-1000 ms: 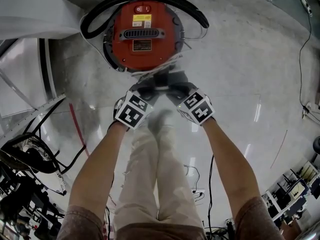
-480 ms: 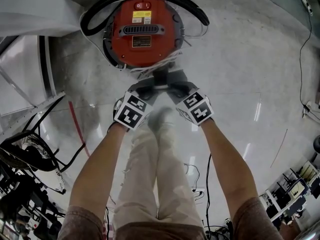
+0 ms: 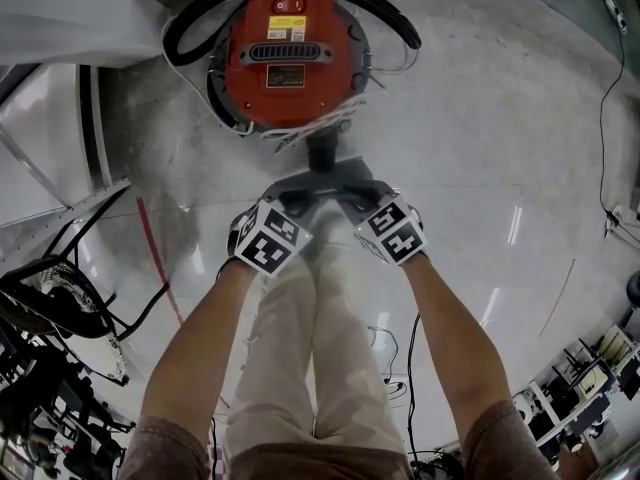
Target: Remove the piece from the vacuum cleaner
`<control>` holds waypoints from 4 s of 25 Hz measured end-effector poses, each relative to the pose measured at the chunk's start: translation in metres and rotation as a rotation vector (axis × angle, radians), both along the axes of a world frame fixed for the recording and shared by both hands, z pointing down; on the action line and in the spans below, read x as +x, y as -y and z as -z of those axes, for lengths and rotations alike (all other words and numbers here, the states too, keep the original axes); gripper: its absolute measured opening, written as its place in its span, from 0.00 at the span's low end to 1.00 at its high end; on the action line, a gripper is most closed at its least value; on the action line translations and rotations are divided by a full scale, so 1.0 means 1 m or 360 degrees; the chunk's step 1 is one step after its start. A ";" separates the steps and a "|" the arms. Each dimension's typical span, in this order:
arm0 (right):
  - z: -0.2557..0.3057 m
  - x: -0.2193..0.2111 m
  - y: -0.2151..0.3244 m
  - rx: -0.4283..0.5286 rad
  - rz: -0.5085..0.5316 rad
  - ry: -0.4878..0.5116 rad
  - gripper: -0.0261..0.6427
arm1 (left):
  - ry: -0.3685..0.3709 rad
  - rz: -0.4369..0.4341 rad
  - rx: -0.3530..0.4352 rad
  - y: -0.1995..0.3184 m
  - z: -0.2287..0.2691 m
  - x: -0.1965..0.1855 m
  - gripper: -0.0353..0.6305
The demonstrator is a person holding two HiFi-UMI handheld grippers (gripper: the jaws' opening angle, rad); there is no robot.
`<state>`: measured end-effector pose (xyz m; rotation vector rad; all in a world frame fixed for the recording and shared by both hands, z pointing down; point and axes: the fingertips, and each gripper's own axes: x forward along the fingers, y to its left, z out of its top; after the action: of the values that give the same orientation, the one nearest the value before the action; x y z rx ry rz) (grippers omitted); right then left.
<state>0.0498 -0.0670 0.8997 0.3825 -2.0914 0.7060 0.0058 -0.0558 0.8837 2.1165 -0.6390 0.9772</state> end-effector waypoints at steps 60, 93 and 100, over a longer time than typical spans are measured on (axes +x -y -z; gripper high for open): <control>0.593 -0.019 0.027 0.0940 -0.0531 0.0834 0.17 | -0.0550 0.0134 0.1148 0.024 0.586 -0.029 0.19; 0.549 -0.020 0.039 0.0845 -0.0578 0.0789 0.17 | -0.0587 0.0244 0.1057 0.037 0.541 -0.032 0.19; 0.549 -0.018 0.039 0.0855 -0.0578 0.0778 0.17 | -0.0592 0.0250 0.1045 0.037 0.541 -0.030 0.19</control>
<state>0.0314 -0.1061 0.3508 0.9872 -2.7111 0.4535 -0.0245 -0.0930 0.3425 2.6635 -1.0070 0.2764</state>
